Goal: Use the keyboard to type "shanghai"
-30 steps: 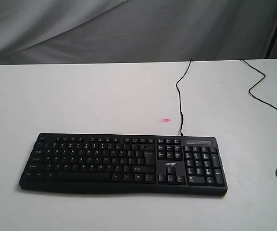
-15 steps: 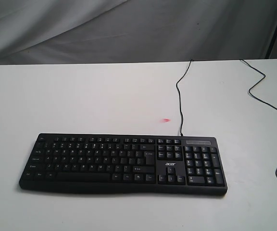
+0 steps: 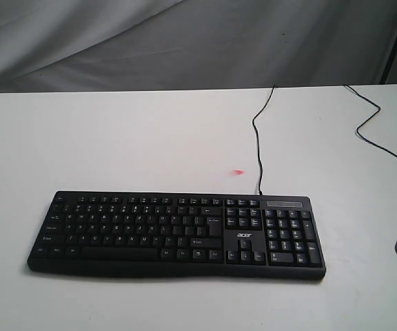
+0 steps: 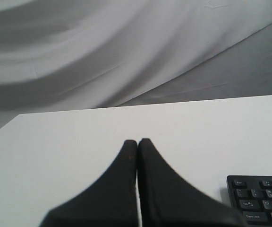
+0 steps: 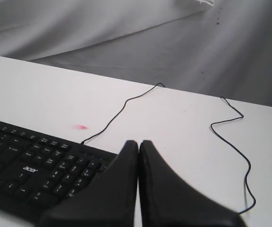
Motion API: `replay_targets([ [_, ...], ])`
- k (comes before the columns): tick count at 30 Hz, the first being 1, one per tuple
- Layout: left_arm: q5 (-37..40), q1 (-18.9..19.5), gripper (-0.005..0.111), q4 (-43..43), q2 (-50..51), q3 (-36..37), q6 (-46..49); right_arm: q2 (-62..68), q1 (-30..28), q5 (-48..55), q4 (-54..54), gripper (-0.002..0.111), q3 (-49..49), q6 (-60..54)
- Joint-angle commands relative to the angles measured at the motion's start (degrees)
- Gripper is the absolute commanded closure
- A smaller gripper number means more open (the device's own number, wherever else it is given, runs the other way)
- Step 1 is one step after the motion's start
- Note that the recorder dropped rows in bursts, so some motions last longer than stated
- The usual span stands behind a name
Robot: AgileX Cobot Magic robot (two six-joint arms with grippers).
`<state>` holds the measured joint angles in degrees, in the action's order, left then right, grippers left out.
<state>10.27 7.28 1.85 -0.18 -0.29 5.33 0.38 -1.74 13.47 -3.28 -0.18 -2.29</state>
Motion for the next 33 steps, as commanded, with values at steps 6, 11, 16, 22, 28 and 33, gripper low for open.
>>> replay_targets([
  [6, -0.3, -0.22, 0.106, -0.03, 0.18, 0.29, -0.16, -0.38, -0.4, 6.23, 0.92, 0.108, 0.18, -0.26],
  [11, -0.3, -0.22, 0.106, -0.03, 0.18, 0.29, -0.16, -0.38, -0.4, 6.12, 0.92, 0.108, 0.18, -0.26],
  [16, -0.3, -0.22, 0.106, -0.03, 0.18, 0.29, -0.16, -0.38, -0.4, 6.11, 1.29, 0.108, 0.18, -0.26],
  [22, -0.3, -0.22, 0.106, -0.03, 0.18, 0.29, -0.16, -0.38, -0.4, 6.11, 1.29, 0.108, 0.18, -0.26],
  [28, -0.3, -0.22, 0.106, -0.03, 0.18, 0.29, -0.16, -0.38, -0.4, 6.11, 1.29, 0.108, 0.18, -0.26],
  [33, -0.3, -0.22, 0.106, -0.03, 0.18, 0.29, -0.16, -0.38, -0.4, 6.11, 1.29, 0.108, 0.18, -0.26],
])
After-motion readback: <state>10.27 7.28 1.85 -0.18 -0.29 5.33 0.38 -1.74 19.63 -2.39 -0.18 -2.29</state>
